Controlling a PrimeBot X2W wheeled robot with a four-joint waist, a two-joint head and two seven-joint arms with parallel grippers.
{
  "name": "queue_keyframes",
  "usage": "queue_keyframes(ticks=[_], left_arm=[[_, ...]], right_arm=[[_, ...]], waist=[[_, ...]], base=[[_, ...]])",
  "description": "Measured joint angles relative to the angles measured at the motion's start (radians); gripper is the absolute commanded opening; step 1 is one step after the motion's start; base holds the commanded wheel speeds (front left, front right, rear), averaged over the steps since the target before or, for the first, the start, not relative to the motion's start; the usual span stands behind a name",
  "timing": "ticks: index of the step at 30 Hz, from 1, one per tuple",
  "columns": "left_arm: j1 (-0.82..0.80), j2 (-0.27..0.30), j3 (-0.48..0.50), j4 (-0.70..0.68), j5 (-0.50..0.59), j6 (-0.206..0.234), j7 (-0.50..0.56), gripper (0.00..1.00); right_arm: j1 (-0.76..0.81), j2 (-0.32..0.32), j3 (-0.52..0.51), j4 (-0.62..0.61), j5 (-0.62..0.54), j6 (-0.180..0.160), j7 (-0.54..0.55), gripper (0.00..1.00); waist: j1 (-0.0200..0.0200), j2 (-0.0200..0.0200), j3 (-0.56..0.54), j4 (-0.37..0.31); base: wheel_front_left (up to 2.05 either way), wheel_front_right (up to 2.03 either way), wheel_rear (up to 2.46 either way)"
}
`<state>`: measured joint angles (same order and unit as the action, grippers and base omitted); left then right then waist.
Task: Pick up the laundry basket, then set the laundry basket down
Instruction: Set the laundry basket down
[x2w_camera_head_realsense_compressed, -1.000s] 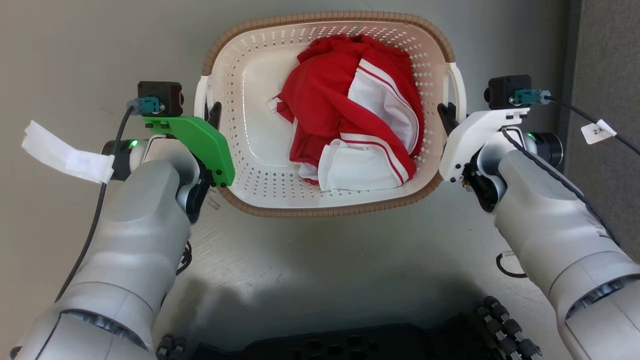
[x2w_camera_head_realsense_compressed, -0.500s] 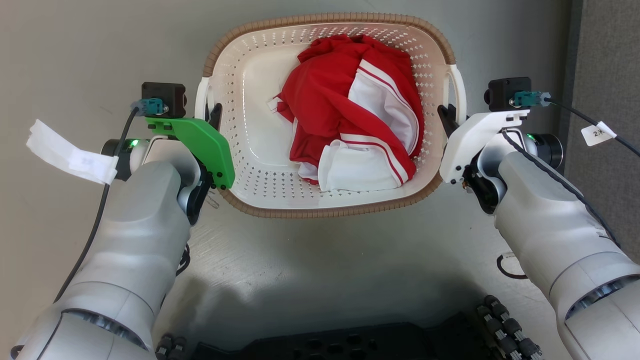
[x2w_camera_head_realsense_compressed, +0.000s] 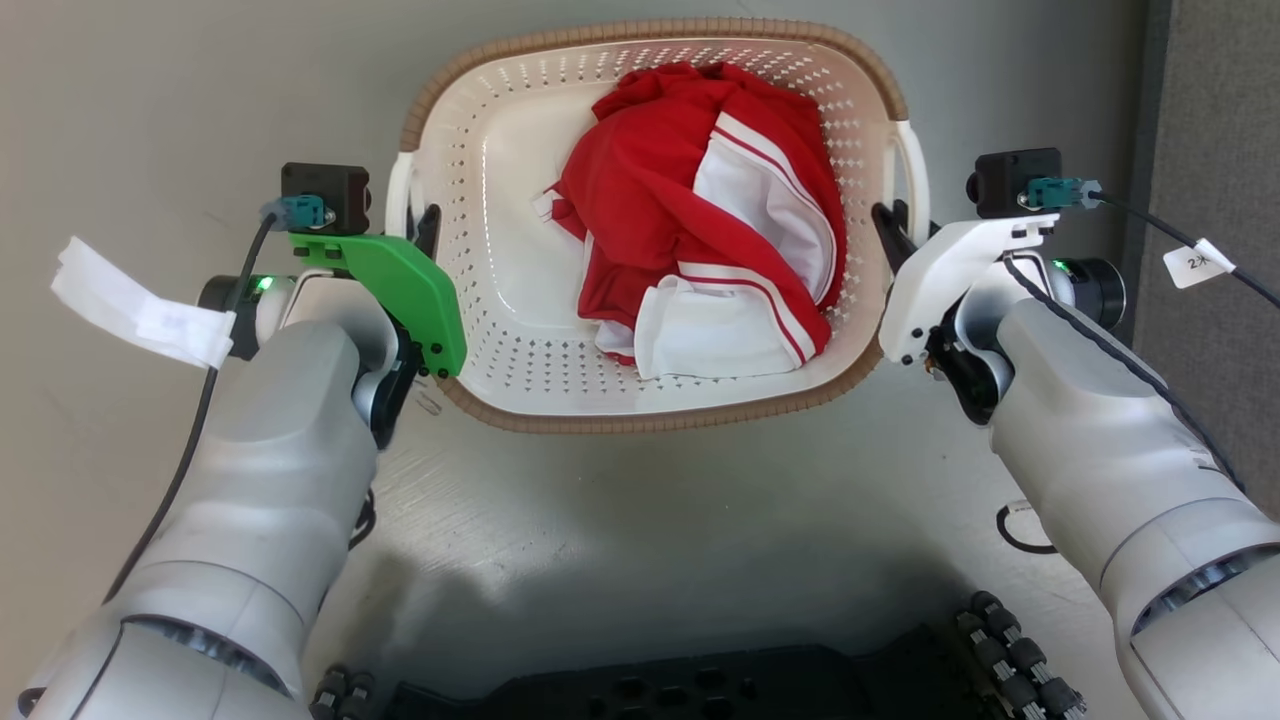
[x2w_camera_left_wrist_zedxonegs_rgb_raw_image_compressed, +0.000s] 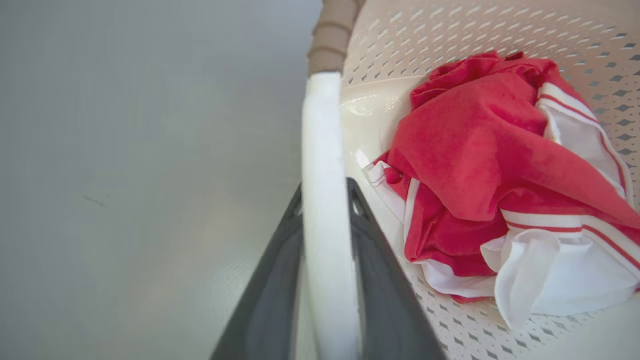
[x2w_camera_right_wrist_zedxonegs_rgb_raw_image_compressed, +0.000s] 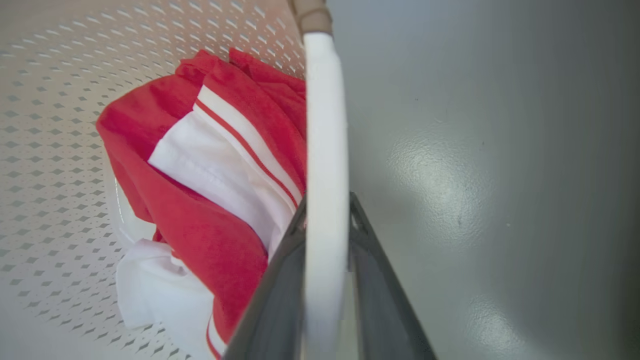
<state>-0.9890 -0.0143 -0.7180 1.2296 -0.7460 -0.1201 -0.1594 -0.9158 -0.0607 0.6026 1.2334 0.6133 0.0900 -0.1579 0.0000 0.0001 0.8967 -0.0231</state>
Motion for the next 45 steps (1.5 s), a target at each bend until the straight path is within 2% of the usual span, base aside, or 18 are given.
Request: queue_keyframes(ticks=[1,5,14,20,35,42,45], left_arm=[[-0.002,0.002,-0.004,0.0,0.002,0.0,-0.002,1.0],[-0.013,0.035,-0.014,0.014,0.004,-0.003,-0.01,1.0],[-0.013,0.032,-0.01,0.011,-0.008,-0.003,-0.019,1.0],[0.004,0.033,-0.023,-0.009,-0.008,-0.003,-0.052,1.0],[0.129,0.037,-0.021,-0.057,-0.007,-0.004,-0.091,1.0],[0.156,0.083,0.027,-0.165,0.017,0.0,-0.092,1.0],[0.175,0.103,0.045,-0.217,0.031,0.017,-0.092,1.0]], right_arm=[[0.0,-0.001,0.003,-0.002,-0.002,0.006,-0.006,1.0],[-0.015,-0.03,0.003,-0.007,-0.005,0.007,-0.032,1.0],[-0.01,-0.029,0.008,-0.006,-0.005,0.015,-0.053,1.0],[0.049,-0.029,0.006,-0.002,0.001,0.016,-0.063,1.0],[0.137,-0.029,-0.028,-0.04,0.021,0.024,-0.09,1.0],[0.176,-0.032,-0.049,-0.094,0.021,0.024,-0.092,1.0],[0.188,-0.037,-0.066,-0.143,0.021,0.022,-0.092,1.0]], waist=[[0.0,0.0,0.0,0.001],[0.0,0.0,-0.003,0.004],[-0.0001,0.0,-0.022,0.008],[-0.0001,0.0,-0.063,0.012],[-0.0001,0.0,-0.234,0.004],[-0.0001,0.0,-0.329,-0.003],[-0.0001,0.0,-0.368,-0.007]], base=[[0.0,0.0,0.0],[0.0,0.0,0.0],[0.0,0.0,0.0],[0.0,0.0,0.0],[0.0,0.0,0.0],[0.0,0.0,0.0],[0.0,0.0,0.0]])
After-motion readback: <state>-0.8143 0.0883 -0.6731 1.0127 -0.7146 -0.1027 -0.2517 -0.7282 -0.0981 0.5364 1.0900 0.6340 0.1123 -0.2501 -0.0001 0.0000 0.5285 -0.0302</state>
